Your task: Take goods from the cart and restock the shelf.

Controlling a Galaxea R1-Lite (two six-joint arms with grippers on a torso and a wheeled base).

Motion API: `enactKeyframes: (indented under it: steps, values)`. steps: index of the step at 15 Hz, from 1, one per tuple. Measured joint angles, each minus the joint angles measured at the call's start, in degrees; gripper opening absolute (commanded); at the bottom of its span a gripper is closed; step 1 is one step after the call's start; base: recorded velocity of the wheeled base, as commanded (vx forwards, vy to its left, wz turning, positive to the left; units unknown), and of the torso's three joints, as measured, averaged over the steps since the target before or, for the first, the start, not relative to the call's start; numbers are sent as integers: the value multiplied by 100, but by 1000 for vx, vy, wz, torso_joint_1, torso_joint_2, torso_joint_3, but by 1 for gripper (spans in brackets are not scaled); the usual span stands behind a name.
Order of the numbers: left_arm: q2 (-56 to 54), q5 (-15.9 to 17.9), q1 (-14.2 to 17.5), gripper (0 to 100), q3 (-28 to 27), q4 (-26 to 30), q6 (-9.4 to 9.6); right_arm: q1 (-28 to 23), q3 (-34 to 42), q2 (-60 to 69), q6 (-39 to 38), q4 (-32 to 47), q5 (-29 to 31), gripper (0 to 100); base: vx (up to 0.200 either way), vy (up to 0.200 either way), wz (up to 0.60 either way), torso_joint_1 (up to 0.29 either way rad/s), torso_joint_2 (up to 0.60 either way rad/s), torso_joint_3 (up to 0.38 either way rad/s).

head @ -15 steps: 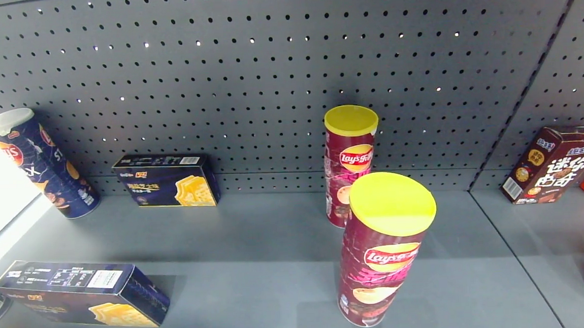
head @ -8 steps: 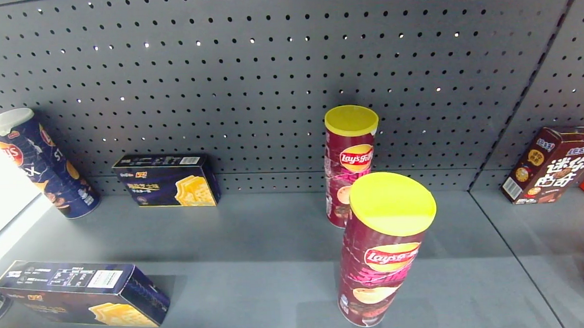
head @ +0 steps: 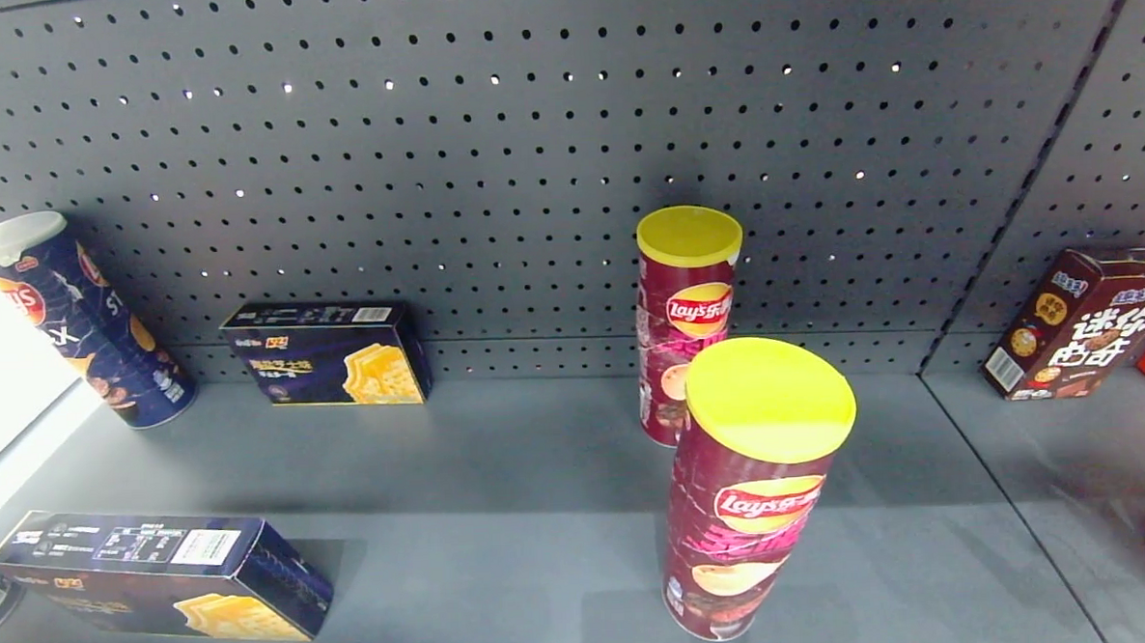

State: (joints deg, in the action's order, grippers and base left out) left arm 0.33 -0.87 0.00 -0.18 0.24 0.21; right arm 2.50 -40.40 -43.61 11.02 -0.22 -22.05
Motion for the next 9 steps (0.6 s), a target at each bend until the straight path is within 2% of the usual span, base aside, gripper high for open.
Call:
enactKeyframes:
  steps: [4, 9]
  values:
    - [2, 0, 0, 100, 0, 2, -2, 585, -55, -816, 4, -550, 13, 100, 0, 0, 0, 0, 0, 0]
    - [5, 9, 0, 100, 0, 2, -2, 1538, -216, -1499, 15, -610, 427, 100, 0, 0, 0, 0, 0, 0]
